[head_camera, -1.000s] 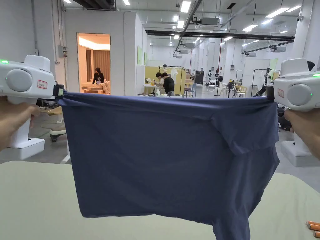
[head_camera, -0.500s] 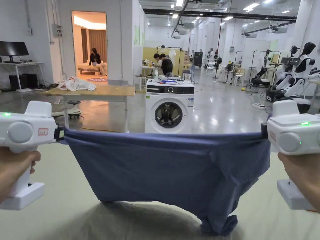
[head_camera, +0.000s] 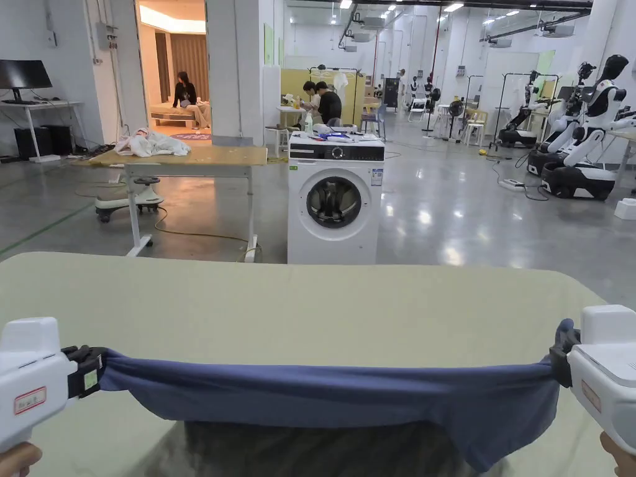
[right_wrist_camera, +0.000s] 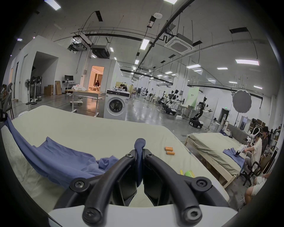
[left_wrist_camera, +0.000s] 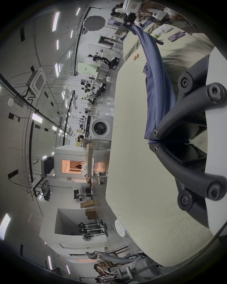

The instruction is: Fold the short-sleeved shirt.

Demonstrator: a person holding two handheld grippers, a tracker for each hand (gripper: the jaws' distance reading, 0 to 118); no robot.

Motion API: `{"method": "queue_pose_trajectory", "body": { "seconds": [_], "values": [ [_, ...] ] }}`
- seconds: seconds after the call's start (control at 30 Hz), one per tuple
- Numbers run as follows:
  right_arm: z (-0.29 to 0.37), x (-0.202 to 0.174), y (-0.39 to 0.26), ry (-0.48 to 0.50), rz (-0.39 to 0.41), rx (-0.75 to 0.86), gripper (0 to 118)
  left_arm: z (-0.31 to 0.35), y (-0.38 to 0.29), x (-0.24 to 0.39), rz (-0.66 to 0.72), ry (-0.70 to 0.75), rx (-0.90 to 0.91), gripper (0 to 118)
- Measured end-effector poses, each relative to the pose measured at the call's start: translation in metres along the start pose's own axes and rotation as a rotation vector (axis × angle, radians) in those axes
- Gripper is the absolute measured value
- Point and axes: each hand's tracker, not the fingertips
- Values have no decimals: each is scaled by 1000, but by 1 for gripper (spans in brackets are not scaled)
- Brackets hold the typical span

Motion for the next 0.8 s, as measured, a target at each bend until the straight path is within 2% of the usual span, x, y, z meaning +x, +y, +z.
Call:
{"method": "queue_pose_trajectory", "body": {
  "seconds": [0.2, 0.43, 0.57, 0.8],
  "values": [
    [62, 14, -17, 10, -15, -2, 4, 55, -16, -7, 1, -22, 5, 0],
    [94, 16, -39, 17, 19, -52, 4, 80, -37, -5, 10, -35, -51, 0],
    [87, 11, -73, 21, 33, -141, 4, 72, -63, -2, -17, -20, -154, 0],
    [49, -8, -141, 63, 33, -339, 4, 19, -127, 2, -18, -16, -396, 0]
  ]
}}
